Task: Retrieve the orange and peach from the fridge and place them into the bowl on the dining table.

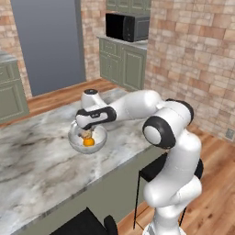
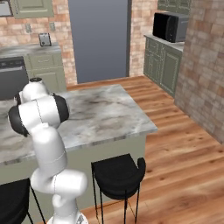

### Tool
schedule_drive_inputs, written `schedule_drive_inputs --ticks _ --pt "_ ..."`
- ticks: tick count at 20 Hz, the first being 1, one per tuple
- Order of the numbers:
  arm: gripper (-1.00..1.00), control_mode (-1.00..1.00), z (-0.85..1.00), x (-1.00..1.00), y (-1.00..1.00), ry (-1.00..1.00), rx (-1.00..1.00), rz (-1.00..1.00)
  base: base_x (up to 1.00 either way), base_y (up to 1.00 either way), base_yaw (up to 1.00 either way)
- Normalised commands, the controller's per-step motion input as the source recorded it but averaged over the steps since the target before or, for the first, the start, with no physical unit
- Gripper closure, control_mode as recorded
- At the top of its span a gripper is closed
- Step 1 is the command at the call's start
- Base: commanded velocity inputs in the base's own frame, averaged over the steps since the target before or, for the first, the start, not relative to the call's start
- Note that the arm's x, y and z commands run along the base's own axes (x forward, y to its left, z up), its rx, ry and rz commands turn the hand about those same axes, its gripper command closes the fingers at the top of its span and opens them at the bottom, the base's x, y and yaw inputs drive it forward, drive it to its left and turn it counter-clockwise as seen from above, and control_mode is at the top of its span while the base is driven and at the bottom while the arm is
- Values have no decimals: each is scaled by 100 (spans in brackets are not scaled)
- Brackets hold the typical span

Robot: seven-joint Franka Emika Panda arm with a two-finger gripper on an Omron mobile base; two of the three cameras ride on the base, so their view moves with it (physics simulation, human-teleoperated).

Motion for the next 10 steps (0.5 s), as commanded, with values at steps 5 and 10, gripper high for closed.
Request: schedule_drive_inputs --ticks 5,10 --pt "-100 -100 69 -89 -5 -4 0 -10 0 0 0" --pt "-100 -100 94 -97 -54 -2 1 -15 0 0 0"
